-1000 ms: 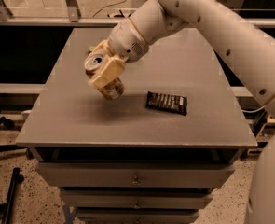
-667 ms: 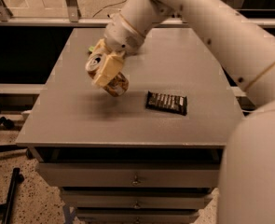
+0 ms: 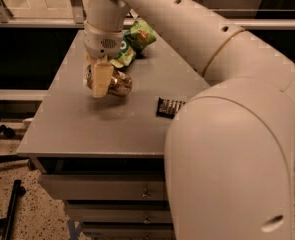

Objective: Knock orange can over

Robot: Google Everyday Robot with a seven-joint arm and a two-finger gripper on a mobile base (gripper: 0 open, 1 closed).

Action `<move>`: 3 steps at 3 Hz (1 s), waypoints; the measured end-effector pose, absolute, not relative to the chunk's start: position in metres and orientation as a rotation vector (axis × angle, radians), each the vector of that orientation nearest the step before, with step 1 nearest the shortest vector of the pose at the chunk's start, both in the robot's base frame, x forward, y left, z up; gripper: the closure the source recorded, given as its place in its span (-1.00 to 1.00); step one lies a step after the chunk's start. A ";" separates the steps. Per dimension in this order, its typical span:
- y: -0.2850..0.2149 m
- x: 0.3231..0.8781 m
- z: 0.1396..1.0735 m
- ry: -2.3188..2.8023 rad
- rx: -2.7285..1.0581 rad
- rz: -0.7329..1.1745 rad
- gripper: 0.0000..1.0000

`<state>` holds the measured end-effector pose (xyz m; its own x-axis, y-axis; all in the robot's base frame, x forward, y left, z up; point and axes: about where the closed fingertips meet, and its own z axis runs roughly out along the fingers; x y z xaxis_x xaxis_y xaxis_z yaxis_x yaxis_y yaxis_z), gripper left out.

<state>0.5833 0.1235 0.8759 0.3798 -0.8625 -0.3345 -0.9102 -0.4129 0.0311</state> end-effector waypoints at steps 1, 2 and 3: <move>0.143 0.590 0.861 1.612 -2.563 0.333 1.00; 0.163 0.589 0.841 1.614 -2.626 0.287 1.00; 0.173 0.584 0.831 1.608 -2.655 0.297 1.00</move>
Offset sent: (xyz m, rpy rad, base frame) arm -0.0140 0.0274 -0.0427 -0.2942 0.0187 0.0993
